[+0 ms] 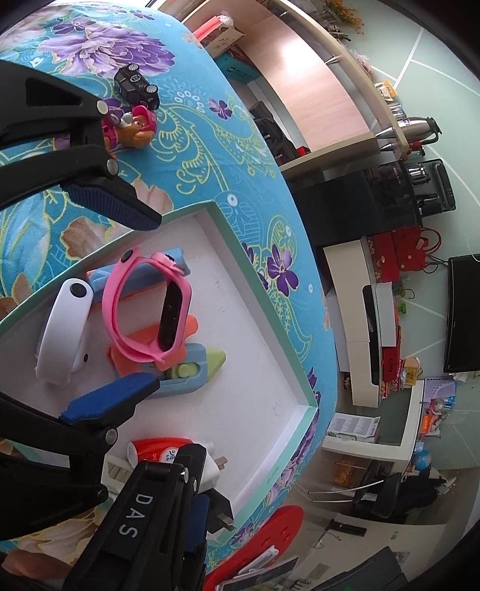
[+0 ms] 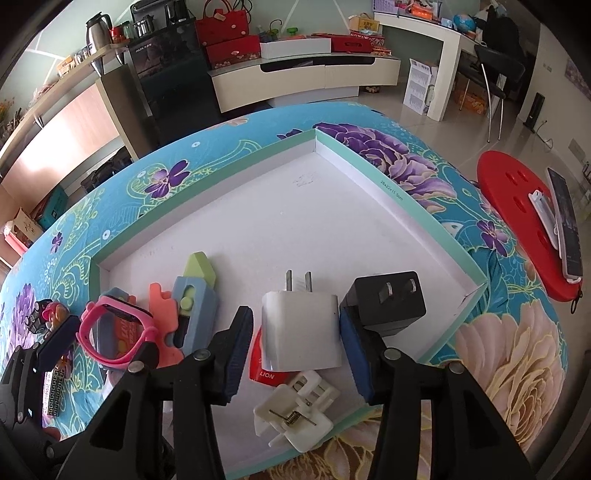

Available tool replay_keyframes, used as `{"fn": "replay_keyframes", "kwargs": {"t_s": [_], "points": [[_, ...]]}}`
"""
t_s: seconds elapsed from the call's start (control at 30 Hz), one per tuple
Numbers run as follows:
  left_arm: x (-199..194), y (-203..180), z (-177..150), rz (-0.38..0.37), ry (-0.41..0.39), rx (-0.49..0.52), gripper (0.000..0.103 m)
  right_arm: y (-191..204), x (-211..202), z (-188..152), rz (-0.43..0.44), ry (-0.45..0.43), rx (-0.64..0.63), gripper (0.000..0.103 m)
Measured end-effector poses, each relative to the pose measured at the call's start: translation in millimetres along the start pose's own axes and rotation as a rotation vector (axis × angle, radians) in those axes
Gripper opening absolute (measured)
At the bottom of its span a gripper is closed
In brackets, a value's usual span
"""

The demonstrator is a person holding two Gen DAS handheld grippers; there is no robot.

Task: Organize rigid objects
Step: 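Carry the charger and pink watch band into the tray and open both tools, then withdraw both tools from the tray toward the remaining objects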

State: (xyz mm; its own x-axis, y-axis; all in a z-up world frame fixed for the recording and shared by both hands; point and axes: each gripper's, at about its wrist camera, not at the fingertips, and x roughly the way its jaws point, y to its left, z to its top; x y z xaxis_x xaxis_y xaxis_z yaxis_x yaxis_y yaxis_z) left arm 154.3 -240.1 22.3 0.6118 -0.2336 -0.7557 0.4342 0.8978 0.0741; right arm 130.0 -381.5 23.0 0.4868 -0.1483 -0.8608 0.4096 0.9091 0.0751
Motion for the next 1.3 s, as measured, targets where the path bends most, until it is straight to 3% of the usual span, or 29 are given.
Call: {"fn": "replay_keyframes", "kwargs": {"t_s": [0.17,0.3,0.73,0.8,0.87,0.97,1.3], "points": [[-7.9,4.2,2.1,0.009,-0.010,-0.005,0.083,0.5,-14.4,2.4,0.006,-0.040,-0.003,0.059],[-15.5,14.2,3.1,0.035,-0.014,-0.023,0.089,-1.2,-22.4,4.2,-0.002,-0.065,0.004,0.067],[-22.4,81.0,-5.7,0.131,0.008,-0.224,0.091,3.2,-19.4,5.5,0.014,-0.064,-0.008,0.070],[-21.2,84.6,-8.3,0.147,0.023,-0.238,0.093,4.7,-21.9,4.4,0.017,-0.070,-0.015,0.070],[-22.6,87.6,-10.5,0.153,0.025,-0.242,0.103,6.5,-23.8,5.3,0.005,-0.081,-0.010,0.070],[-25.2,95.7,-11.0,0.165,0.019,-0.267,0.103,14.4,-23.6,5.0,0.011,-0.085,-0.035,0.080],[-37.5,133.6,-23.2,0.251,0.073,-0.350,0.103,45.6,-30.1,1.0,0.034,-0.100,-0.108,0.080]]}}
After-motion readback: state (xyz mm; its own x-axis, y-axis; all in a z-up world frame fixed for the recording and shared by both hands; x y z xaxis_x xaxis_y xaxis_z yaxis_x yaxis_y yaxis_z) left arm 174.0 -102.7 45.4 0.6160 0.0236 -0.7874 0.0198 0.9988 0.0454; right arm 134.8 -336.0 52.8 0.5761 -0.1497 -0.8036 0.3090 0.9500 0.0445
